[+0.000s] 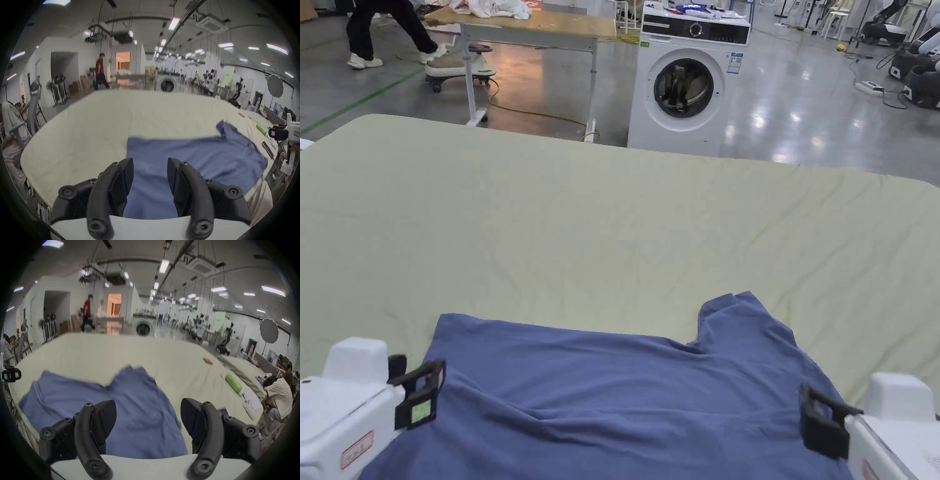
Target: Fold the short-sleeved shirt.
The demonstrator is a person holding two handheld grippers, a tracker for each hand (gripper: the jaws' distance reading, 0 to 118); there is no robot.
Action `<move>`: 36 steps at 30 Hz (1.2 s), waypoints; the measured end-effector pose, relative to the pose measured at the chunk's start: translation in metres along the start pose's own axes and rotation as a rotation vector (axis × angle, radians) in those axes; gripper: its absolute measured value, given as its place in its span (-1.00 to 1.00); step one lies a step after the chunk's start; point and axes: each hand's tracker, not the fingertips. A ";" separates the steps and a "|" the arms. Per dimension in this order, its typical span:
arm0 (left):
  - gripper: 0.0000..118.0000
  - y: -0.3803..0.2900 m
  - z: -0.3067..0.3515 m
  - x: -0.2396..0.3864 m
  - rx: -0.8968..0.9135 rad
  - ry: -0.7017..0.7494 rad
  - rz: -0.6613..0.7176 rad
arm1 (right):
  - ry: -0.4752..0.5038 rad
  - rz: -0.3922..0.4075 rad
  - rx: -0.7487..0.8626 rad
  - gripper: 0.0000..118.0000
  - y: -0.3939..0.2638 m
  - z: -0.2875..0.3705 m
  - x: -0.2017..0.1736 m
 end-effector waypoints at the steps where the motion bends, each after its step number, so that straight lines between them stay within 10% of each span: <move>1: -0.26 0.006 -0.002 0.007 0.045 0.005 -0.006 | 0.007 -0.009 0.040 0.45 0.008 -0.003 -0.009; 4: -0.33 0.013 -0.013 0.017 0.149 0.012 -0.037 | 0.046 -0.052 0.149 0.27 0.023 -0.006 -0.034; 8: -0.84 0.018 -0.018 0.037 0.230 0.037 -0.089 | 0.054 -0.048 0.244 -0.91 0.032 -0.013 -0.065; 16: -1.00 0.021 -0.035 0.035 0.238 0.085 -0.090 | 0.079 -0.076 0.254 -1.00 0.033 -0.031 -0.091; 27: -1.00 0.047 -0.170 -0.048 -0.214 -0.012 0.027 | 0.091 -0.026 0.189 -1.00 0.033 -0.062 -0.085; 34: 0.13 0.052 -0.224 -0.057 -0.455 -0.024 0.051 | 0.049 -0.011 0.121 -1.00 0.017 -0.075 -0.065; 36: 0.17 0.047 -0.235 -0.056 -0.500 -0.014 0.050 | 0.034 -0.009 0.100 -1.00 0.012 -0.078 -0.060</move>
